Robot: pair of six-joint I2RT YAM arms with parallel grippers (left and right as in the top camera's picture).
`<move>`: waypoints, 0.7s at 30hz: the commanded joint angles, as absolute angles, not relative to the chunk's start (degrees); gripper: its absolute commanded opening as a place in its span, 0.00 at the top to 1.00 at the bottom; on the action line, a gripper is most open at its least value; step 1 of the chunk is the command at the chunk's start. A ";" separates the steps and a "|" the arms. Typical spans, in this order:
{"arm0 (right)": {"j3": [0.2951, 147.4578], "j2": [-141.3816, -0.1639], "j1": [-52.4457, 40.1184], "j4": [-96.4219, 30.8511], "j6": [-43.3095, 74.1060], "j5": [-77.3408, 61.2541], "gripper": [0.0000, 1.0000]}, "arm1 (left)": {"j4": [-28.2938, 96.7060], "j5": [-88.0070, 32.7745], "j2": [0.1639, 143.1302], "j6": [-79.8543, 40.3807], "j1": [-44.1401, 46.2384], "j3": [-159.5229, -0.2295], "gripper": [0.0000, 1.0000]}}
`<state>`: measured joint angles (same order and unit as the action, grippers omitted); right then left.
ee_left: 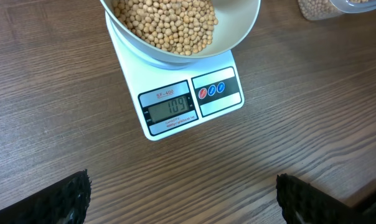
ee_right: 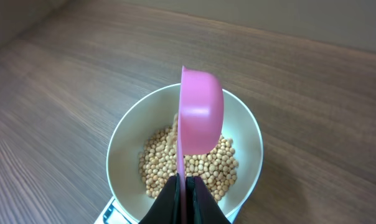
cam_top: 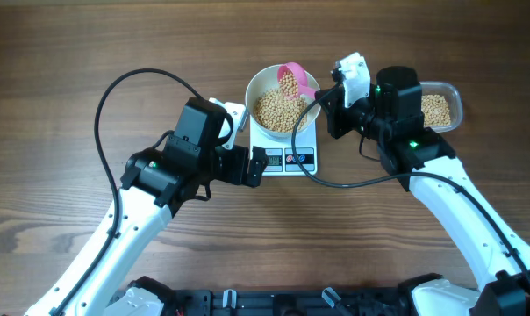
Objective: Scoop item into bowl and weigh 150g on scale
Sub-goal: 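Tip the scoop with the right gripper to pour soybeans into the bowl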
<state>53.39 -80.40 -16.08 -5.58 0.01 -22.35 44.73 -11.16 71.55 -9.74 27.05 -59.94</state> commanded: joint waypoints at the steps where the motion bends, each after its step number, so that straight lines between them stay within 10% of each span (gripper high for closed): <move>1: 54.30 -80.47 -16.34 -5.19 6.72 -21.45 0.96 | 44.60 -11.46 71.02 -8.84 27.22 -60.01 0.00; 21: 54.30 -80.47 -16.32 -5.17 7.49 -22.50 0.96 | 44.60 -11.46 71.02 -8.84 27.22 -60.01 0.00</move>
